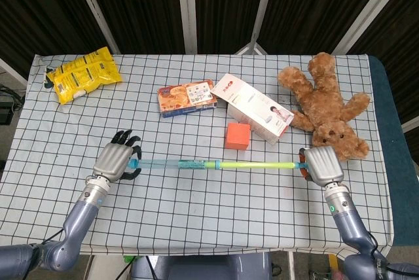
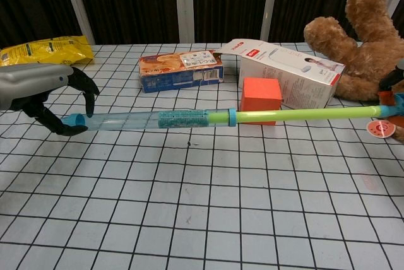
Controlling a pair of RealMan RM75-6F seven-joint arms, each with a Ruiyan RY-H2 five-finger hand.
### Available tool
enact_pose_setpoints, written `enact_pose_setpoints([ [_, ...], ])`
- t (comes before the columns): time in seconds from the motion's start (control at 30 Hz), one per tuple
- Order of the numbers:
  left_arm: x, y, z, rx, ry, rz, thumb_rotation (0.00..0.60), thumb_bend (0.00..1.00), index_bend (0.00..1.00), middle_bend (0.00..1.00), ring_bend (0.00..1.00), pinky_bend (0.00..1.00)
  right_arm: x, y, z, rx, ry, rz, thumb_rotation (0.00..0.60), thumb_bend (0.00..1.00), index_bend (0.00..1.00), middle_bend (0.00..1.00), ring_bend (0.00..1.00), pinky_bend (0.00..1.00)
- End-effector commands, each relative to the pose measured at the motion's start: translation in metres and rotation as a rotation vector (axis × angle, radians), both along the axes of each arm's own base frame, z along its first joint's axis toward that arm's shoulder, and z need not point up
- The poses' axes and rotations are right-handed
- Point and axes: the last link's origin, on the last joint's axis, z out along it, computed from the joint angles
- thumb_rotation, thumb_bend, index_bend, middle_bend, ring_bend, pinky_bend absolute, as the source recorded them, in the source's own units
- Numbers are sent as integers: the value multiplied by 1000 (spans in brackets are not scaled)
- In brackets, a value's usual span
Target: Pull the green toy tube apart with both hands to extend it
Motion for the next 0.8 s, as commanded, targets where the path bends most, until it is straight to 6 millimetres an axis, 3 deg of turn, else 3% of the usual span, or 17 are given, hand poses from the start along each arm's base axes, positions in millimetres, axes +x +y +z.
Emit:
enact_pose_setpoints([
  [0.03, -2, 0, 3, 2, 6, -1, 600, 486, 541, 160, 0, 0, -3, 0, 3, -7, 1, -7, 600, 447, 753, 1000, 1000, 912],
  [0.8, -14, 3, 13, 13, 56, 3, 600, 486, 537, 160, 0, 0, -31, -5, 25, -51, 15, -75, 600, 448, 753, 1000, 1000, 912],
])
